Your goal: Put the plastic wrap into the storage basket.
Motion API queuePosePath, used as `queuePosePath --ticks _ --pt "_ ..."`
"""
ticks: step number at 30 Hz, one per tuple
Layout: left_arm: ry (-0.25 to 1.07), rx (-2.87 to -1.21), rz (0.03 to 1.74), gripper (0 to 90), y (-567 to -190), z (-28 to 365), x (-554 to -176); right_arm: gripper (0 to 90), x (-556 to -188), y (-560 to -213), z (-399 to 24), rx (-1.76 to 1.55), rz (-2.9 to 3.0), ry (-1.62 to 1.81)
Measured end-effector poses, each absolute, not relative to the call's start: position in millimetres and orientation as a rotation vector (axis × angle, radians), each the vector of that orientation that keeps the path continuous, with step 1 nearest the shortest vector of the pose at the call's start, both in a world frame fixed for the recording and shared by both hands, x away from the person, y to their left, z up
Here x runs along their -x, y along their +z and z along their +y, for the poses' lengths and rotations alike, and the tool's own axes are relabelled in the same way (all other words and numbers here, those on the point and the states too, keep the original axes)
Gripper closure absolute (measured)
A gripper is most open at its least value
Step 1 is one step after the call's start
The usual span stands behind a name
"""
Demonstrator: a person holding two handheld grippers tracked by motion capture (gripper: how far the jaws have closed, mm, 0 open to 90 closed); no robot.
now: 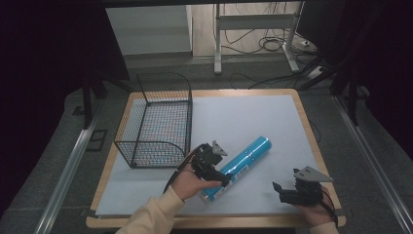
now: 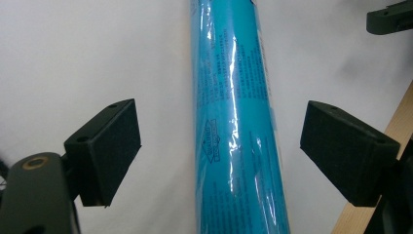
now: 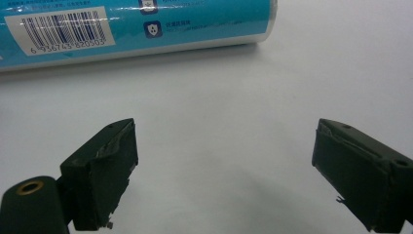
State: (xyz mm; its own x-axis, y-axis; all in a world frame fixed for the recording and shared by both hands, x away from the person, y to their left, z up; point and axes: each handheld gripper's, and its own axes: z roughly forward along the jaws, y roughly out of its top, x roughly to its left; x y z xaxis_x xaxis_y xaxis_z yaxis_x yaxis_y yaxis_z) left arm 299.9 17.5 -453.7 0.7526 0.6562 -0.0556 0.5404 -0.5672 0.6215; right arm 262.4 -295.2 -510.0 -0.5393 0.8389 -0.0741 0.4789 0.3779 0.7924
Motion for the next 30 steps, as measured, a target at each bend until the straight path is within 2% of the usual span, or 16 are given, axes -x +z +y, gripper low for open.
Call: queuePosePath --ticks 30 --pt "0.161 -2.453 0.886 13.7 -471.5 -32.9 -333.3 10.1 -263.2 -511.2 -296.2 -1.138 2.172 1.007"
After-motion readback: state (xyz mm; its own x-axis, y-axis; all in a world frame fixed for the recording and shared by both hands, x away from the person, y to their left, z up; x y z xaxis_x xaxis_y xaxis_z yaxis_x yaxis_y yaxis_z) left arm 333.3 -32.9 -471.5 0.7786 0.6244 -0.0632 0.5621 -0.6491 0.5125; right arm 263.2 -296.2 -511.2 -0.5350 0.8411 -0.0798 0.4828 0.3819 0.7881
